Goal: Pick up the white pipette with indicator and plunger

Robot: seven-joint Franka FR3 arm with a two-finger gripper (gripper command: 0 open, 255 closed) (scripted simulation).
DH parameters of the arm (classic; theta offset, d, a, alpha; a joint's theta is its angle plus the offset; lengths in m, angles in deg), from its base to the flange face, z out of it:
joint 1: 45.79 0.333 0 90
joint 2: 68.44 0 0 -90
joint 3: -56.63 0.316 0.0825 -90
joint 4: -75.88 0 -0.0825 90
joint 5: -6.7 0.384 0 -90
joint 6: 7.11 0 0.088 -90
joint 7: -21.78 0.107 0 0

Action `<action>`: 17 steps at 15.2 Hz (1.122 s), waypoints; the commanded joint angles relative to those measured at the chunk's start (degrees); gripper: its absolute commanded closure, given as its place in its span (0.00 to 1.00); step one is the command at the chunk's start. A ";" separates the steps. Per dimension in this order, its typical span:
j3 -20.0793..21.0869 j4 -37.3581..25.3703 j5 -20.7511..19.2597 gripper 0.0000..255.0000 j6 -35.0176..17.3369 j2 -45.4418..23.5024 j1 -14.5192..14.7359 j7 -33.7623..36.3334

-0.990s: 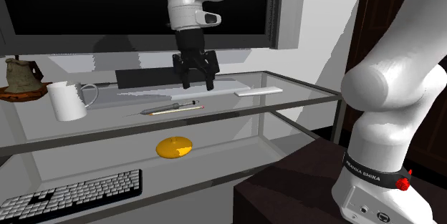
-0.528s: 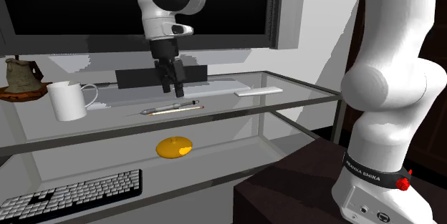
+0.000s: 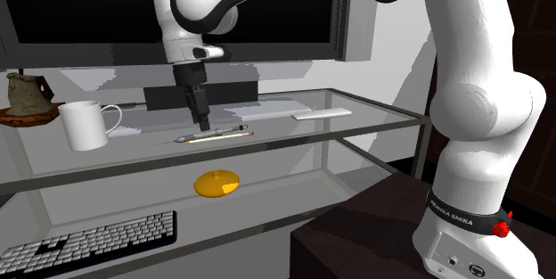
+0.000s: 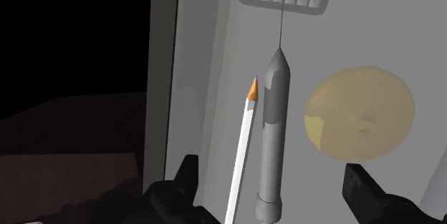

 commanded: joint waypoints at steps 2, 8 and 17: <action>-0.66 0.77 -1.06 0.00 -1.70 -1.28 0.53 0.71; -0.95 1.32 -1.55 1.00 -2.66 -1.86 0.77 1.09; -0.56 0.61 -0.94 1.00 -1.44 -1.14 0.47 0.64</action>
